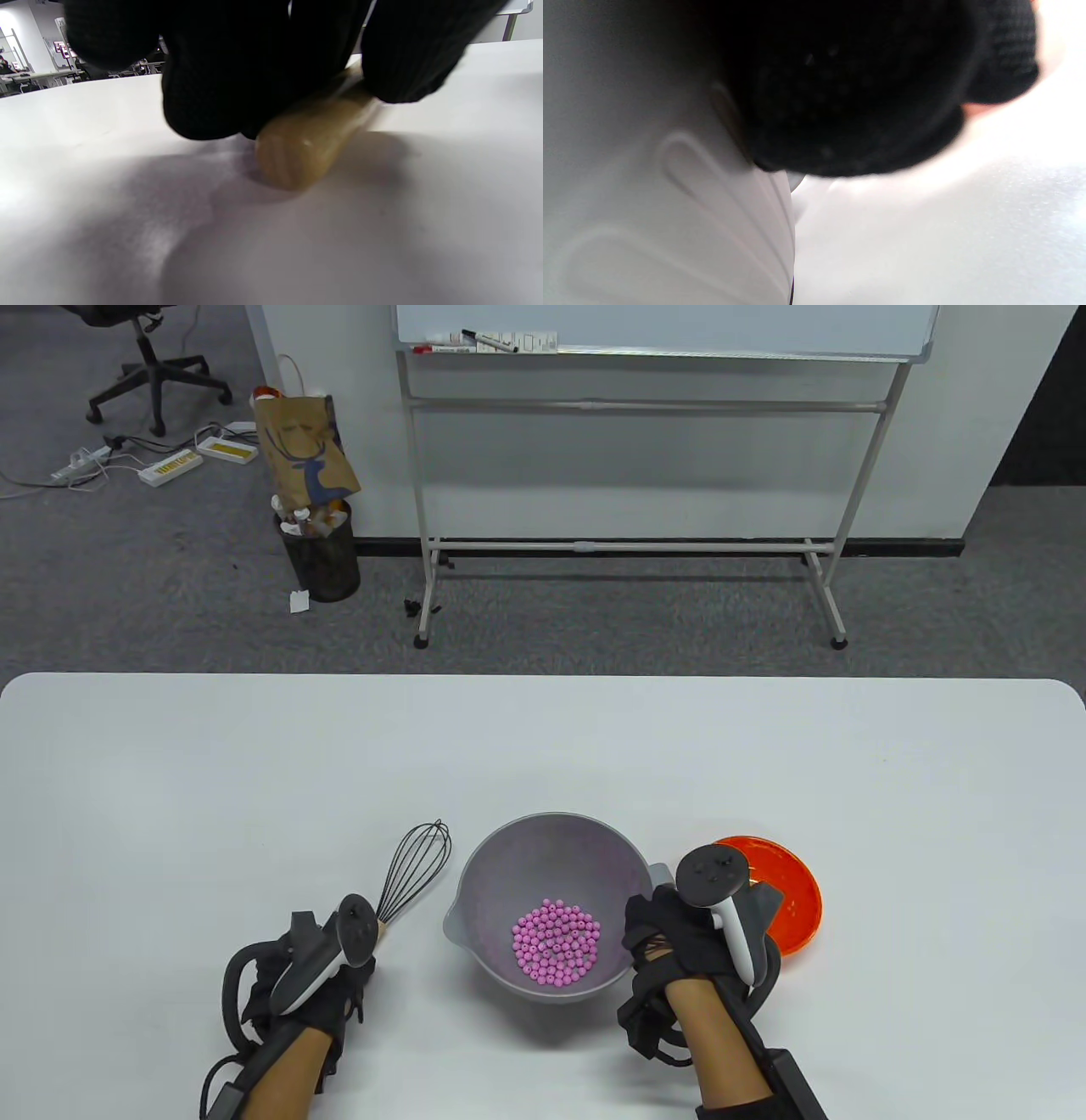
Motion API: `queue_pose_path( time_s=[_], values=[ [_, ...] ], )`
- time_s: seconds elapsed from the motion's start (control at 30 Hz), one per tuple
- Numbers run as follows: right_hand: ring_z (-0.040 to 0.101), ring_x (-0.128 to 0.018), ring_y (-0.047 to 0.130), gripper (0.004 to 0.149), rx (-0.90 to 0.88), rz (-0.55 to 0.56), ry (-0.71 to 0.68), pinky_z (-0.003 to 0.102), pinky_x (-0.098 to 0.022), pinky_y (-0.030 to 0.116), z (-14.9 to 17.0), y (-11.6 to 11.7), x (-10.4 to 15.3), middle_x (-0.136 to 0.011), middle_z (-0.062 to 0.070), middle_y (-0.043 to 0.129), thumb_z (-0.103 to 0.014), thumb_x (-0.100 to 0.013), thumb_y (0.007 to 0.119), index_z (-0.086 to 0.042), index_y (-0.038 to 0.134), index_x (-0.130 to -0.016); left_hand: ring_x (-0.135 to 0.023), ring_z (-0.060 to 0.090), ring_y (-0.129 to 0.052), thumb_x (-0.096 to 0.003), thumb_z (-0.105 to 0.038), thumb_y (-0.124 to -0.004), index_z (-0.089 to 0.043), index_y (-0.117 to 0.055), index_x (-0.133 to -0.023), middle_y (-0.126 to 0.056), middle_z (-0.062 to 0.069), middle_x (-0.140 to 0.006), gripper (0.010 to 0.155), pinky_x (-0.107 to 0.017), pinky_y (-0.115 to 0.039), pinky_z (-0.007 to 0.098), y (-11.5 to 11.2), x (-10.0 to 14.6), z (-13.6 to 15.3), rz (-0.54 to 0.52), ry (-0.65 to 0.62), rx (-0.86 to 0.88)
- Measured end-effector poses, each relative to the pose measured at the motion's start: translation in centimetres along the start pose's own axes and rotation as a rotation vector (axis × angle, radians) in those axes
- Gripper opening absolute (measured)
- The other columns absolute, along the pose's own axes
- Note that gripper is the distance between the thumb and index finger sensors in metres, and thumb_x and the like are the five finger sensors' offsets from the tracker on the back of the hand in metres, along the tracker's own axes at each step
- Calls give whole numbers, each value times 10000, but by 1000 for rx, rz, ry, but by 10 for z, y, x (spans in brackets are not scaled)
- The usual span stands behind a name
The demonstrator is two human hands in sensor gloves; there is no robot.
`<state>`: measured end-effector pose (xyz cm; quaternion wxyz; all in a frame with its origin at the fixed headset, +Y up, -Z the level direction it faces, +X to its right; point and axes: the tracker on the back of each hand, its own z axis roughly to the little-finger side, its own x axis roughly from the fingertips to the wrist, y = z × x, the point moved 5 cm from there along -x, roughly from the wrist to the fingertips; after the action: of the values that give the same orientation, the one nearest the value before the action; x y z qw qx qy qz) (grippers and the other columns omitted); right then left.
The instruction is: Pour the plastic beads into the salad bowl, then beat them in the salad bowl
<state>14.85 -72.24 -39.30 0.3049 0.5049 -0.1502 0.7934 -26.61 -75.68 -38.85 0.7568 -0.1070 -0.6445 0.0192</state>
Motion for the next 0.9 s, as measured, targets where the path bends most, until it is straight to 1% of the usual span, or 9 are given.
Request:
queue_pose_path(
  time_s=[0.13, 0.3, 0.43, 0.5, 0.67, 0.73, 0.77, 0.8, 0.9],
  values=[
    [138, -51, 1049, 555, -5, -4, 2, 359, -212, 880, 1, 0, 0, -404, 68, 1043, -476, -487, 761, -49, 828, -835, -565, 216, -1040, -454, -552, -822, -264, -835, -917, -989, 16, -852, 546, -512, -802, 493, -4, -1, 2, 33, 7, 30],
    [177, -171, 1078, 635, -15, -14, -3, 390, -285, 869, 2, 0, 1, -533, 105, 1031, -542, -484, 743, -68, 768, -906, -674, 254, -1008, -447, -582, -804, -296, -743, -989, -924, 56, -946, 616, -562, -770, 527, 9, 3, 4, -33, 8, 55],
    [205, -240, 1087, 663, -19, 33, -16, 413, -327, 858, 1, -14, 9, -623, 136, 1010, -546, -479, 749, -66, 735, -937, -754, 290, -973, -448, -614, -777, -309, -698, -1019, -877, 68, -997, 652, -605, -732, 568, 52, 19, 2, -190, -53, 150],
    [219, -252, 1086, 690, -17, 71, -23, 424, -335, 853, -1, -32, 18, -638, 152, 1003, -564, -474, 757, -63, 723, -947, -751, 292, -977, -449, -626, -760, -312, -702, -1017, -890, 63, -985, 652, -604, -736, 571, 85, 36, -2, -339, -115, 211],
    [247, -279, 1083, 716, 53, 255, -110, 444, -358, 839, -7, -75, 47, -655, 167, 994, -581, -462, 779, -68, 716, -957, -882, 335, -883, -447, -689, -706, -319, -643, -1061, -795, 80, -1079, 720, -671, -642, 641, 115, 67, -24, -391, -281, 350],
    [306, -402, 1070, 738, 105, 374, -215, 487, -441, 800, -12, -82, 69, -755, 176, 950, -588, -453, 796, -89, 688, -986, -985, 377, -781, -441, -723, -670, -319, -588, -1092, -685, 107, -1157, 770, -710, -550, 689, 113, 79, -42, -379, -371, 342],
    [369, -578, 1024, 749, 127, 398, -275, 534, -546, 735, -14, -81, 75, -880, 193, 866, -590, -451, 801, -120, 654, -1017, -1043, 403, -705, -435, -744, -641, -322, -553, -1106, -623, 115, -1192, 797, -725, -498, 711, 112, 81, -46, -378, -388, 324],
    [402, -849, 872, 760, 180, 406, -386, 580, -671, 607, -15, -72, 85, -1035, 151, 716, -605, -450, 798, -195, 599, -1058, -1086, 421, -631, -434, -757, -620, -324, -522, -1118, -560, 121, -1221, 816, -733, -446, 726, 108, 86, -53, -377, -421, 289],
    [368, -1111, 575, 794, 291, 423, -570, 632, -766, 431, -10, -48, 101, -1183, 55, 469, -652, -434, 786, -301, 518, -1095, -1141, 449, -492, -429, -791, -551, -339, -453, -1135, -451, 123, -1257, 844, -733, -348, 742, 97, 90, -61, -385, -462, 230]
  ],
)
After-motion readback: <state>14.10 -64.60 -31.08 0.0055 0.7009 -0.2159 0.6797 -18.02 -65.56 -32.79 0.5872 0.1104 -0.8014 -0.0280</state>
